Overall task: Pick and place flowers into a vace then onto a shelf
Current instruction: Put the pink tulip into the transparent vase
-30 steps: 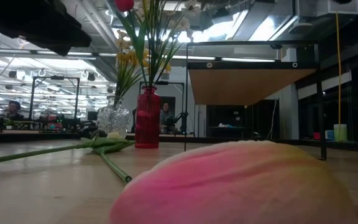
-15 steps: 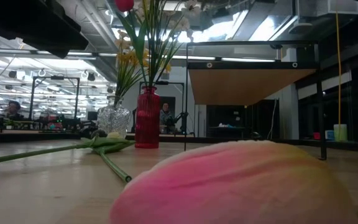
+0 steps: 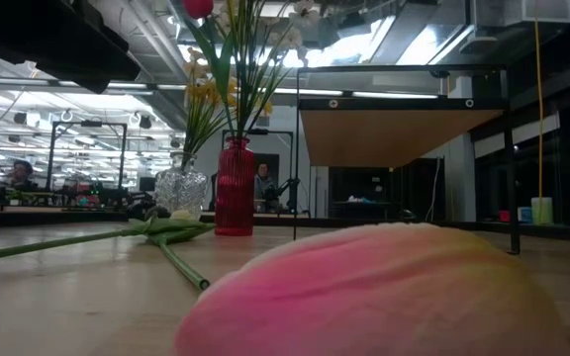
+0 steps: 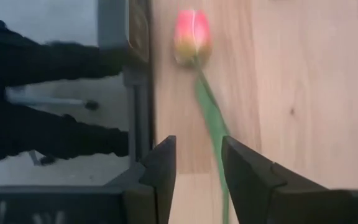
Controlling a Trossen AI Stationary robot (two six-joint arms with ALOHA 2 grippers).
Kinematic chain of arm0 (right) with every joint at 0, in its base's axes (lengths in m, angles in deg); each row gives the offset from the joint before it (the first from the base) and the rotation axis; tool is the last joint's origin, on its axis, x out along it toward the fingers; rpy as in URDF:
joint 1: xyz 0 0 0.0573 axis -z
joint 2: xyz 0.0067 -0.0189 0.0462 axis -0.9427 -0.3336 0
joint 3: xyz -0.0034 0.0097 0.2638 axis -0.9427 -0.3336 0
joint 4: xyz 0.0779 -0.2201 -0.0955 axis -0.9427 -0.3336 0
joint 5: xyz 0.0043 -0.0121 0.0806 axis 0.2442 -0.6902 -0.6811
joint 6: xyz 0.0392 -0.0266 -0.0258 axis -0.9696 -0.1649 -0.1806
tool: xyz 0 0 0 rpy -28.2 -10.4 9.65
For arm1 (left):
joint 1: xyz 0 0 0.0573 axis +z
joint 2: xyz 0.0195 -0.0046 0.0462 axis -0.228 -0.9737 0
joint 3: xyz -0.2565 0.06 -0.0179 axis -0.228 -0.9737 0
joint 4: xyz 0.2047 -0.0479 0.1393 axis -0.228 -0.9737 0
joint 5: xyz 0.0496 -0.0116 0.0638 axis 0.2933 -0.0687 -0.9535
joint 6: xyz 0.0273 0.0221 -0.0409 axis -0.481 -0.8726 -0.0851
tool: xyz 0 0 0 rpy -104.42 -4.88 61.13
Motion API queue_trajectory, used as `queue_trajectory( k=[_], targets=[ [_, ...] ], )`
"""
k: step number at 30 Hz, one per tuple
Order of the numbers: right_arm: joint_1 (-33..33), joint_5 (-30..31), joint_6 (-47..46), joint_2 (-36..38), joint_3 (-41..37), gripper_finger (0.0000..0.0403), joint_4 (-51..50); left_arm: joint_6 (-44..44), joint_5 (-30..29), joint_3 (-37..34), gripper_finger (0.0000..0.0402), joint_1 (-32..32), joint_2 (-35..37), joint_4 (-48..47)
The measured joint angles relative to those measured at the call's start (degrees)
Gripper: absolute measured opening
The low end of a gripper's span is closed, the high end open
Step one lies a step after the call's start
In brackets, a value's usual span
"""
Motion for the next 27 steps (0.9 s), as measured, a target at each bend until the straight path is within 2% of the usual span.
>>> queue_trajectory(
  k=[9,15,24,27],
  targets=[
    [0.0,-0.1,-0.2,-5.9,-0.1,0.0132,1.1,0.2,0.0,0.0,0.0006,0.0,0.0,-0.5],
    [0.9,-0.3,3.0,-7.4,-0.1,0.0132,5.6,1.7,0.0,0.0,0.0006,0.0,0.0,-0.5],
    [3.0,-0.1,3.3,-8.6,0.0,0.0132,6.3,1.7,0.0,0.0,0.0006,0.0,0.0,-0.5],
    [3.5,-1.8,3.5,-10.2,-0.1,0.0132,6.4,1.7,0.0,0.0,0.0006,0.0,0.0,-1.3]
  ],
)
